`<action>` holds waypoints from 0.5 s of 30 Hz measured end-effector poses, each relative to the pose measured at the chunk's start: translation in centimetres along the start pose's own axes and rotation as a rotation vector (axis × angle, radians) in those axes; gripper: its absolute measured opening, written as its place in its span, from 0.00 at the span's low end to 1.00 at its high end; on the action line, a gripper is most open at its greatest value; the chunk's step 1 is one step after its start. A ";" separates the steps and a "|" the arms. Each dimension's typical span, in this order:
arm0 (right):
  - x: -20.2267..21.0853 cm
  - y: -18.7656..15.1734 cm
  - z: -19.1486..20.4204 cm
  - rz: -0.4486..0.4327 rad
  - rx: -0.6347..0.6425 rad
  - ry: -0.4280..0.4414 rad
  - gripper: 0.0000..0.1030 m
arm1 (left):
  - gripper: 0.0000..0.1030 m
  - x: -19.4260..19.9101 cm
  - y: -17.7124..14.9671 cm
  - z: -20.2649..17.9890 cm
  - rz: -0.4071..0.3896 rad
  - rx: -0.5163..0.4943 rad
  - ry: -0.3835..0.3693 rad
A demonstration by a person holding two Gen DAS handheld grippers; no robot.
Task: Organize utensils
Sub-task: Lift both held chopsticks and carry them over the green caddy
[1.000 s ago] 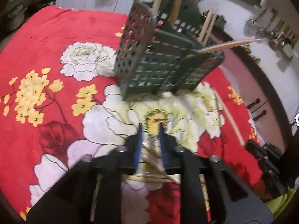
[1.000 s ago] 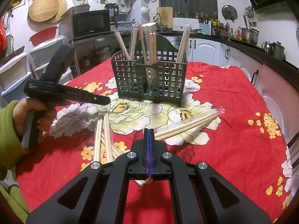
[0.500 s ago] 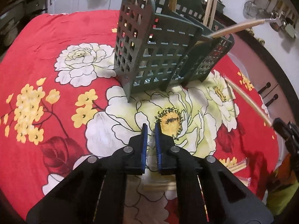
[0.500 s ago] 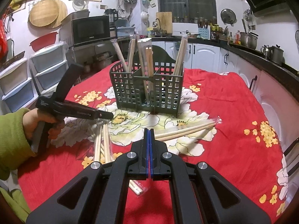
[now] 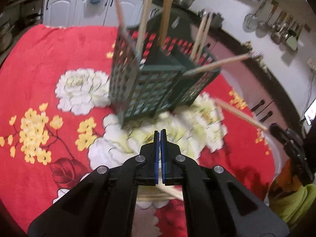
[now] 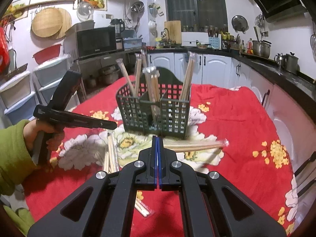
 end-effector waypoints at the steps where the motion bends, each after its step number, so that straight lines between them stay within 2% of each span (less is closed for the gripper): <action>1: 0.1 0.4 -0.1 -0.007 -0.001 0.002 0.01 | 0.00 0.3 0.4 -0.4 -0.015 -0.004 -0.005; 7: 0.7 2.8 -0.7 -0.042 0.002 -0.004 0.01 | 0.00 2.9 3.3 -3.7 -0.118 -0.040 -0.052; 15: 1.8 6.0 -1.4 -0.095 0.015 -0.016 0.01 | 0.00 4.7 6.3 -7.8 -0.202 -0.094 -0.107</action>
Point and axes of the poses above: each gripper's, at about its wrist camera, not at the fingertips, and x roughly against the way its jaws point, z to its left, y to its top, the point moved 9 cm from there along -x, roughly the way its jaws point, and after that the axes turned 3 degrees about -x, right-handed, at the moved point
